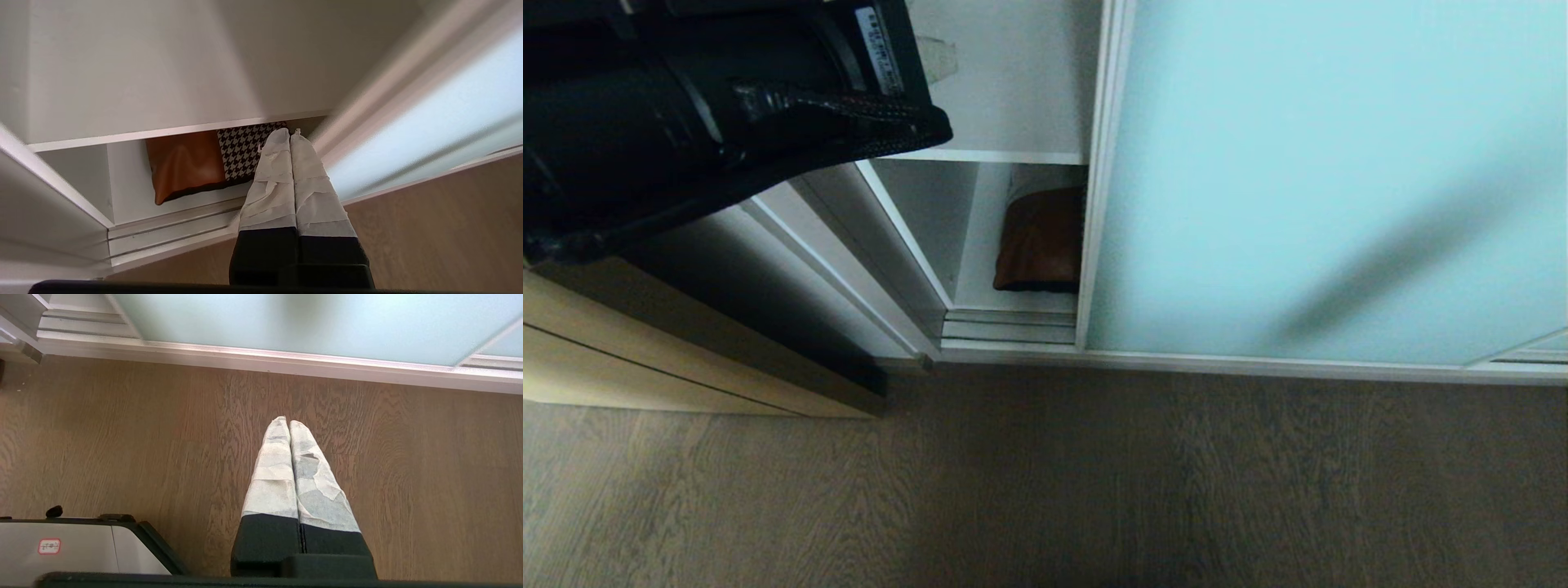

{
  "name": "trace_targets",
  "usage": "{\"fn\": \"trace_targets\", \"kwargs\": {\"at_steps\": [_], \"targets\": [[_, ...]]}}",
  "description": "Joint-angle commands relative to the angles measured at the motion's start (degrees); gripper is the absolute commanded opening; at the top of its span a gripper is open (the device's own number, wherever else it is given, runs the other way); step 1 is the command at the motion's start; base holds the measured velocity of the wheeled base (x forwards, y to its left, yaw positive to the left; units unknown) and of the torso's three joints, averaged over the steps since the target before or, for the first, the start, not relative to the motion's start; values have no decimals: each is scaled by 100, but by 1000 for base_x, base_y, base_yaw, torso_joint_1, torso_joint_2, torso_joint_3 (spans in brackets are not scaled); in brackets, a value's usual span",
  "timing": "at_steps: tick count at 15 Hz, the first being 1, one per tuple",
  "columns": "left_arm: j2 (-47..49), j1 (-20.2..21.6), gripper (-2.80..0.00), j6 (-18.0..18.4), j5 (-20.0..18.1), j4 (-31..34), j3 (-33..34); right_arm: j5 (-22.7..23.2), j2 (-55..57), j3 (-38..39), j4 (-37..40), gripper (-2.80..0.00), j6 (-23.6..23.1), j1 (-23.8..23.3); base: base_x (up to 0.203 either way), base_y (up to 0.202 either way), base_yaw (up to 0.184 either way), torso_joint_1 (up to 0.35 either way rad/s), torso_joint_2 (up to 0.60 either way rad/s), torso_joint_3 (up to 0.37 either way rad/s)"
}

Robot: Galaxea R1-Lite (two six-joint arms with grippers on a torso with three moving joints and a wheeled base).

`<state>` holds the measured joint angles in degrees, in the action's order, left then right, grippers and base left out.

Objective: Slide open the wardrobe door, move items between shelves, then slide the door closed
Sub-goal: Open the door

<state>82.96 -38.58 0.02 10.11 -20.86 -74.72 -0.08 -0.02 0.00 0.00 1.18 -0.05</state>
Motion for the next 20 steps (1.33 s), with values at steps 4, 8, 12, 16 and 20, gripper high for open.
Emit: {"fn": "trace_targets", "kwargs": {"at_steps": [4, 8, 12, 16, 20], "targets": [[1564, -27, -280, 16, 19, -142, -1107, -1, 2, 0, 0, -280, 0, -2, 0, 0, 0, 0, 0, 0], [2570, -277, -280, 2, -128, -688, -1788, -1, 2, 9, 0, -280, 5, 3, 0, 0, 0, 0, 0, 0], [3569, -577, -280, 2, -123, -1109, -2659, -1, 2, 8, 0, -280, 5, 5, 0, 0, 0, 0, 0, 0], [4102, -1166, -280, -2, -19, -1165, -3151, -1, 2, 7, 0, -280, -1, 3, 0, 0, 0, 0, 0, 0], [3639, -1249, -280, 51, 480, -1352, -2751, -1, 2, 0, 0, -280, 4, -4, 0, 0, 0, 0, 0, 0]]}}
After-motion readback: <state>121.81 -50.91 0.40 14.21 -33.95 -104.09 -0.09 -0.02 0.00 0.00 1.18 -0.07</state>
